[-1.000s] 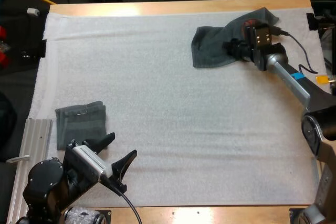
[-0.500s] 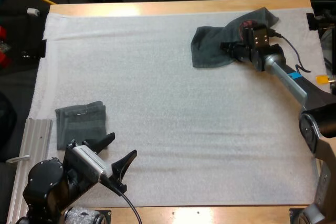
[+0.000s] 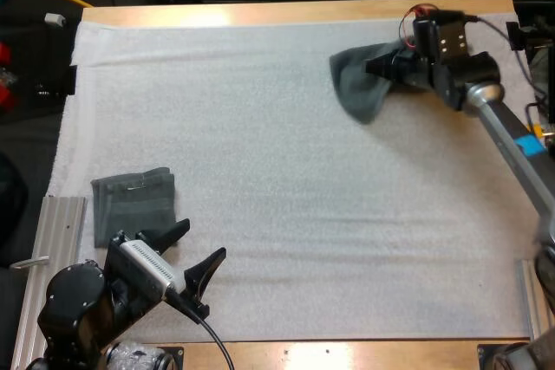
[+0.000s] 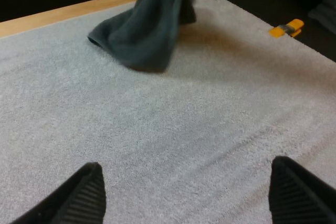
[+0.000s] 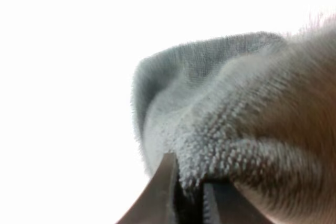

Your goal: Pick towel from pile, fold and stack

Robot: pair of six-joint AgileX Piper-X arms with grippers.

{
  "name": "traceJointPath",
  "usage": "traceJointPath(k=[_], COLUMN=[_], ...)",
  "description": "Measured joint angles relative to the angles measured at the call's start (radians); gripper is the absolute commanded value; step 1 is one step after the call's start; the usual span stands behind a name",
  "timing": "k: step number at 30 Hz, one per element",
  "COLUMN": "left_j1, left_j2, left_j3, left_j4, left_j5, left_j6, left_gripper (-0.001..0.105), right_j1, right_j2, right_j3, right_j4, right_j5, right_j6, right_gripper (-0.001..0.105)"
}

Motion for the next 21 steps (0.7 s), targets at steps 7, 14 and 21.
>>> traceJointPath(k=[7,14,21], left_j1=[0.0,0.0,0.0], left_j2=[0.0,0.0,0.0], left_j3=[0.0,0.0,0.0], left_j4=[0.0,0.005,0.168], left_j5=[0.0,0.009,0.123], left_j6=[0.0,0.0,0.0], left_gripper=[0.063,0.063,0.063], right_j1=[0.059,0.161,0.267], right_j2=[-0.218,-0.407,-0.542], right_j3=[0.0,0.0,-0.001], right_j4=[0.16,0.315,0.472], right_j5=[0.022,0.05,0.064], right_j6=[-0.039,-0.039,-0.039], right_gripper=[0.0,0.0,0.0])
